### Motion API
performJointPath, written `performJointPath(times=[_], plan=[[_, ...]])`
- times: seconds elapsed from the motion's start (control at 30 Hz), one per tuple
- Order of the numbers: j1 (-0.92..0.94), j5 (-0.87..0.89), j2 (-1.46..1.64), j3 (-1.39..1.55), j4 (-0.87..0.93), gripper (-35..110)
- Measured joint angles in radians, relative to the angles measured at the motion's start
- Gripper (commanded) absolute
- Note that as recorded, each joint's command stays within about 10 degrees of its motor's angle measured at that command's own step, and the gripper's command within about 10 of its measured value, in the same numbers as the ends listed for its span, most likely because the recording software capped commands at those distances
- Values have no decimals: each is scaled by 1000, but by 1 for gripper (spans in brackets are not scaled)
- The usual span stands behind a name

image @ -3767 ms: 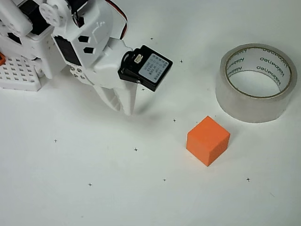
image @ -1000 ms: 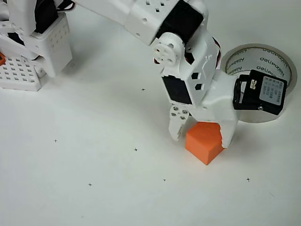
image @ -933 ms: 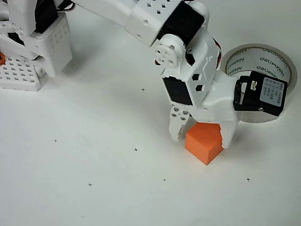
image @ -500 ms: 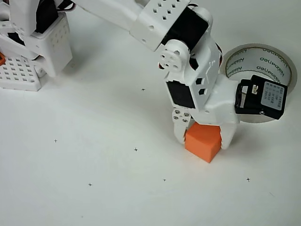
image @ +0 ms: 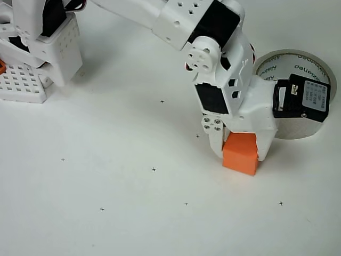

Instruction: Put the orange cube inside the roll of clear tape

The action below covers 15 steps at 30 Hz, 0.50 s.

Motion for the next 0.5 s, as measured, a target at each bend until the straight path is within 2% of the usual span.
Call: performJointPath(times=[0.5], plan=[[-23, -38, 137, -34, 66, 18]])
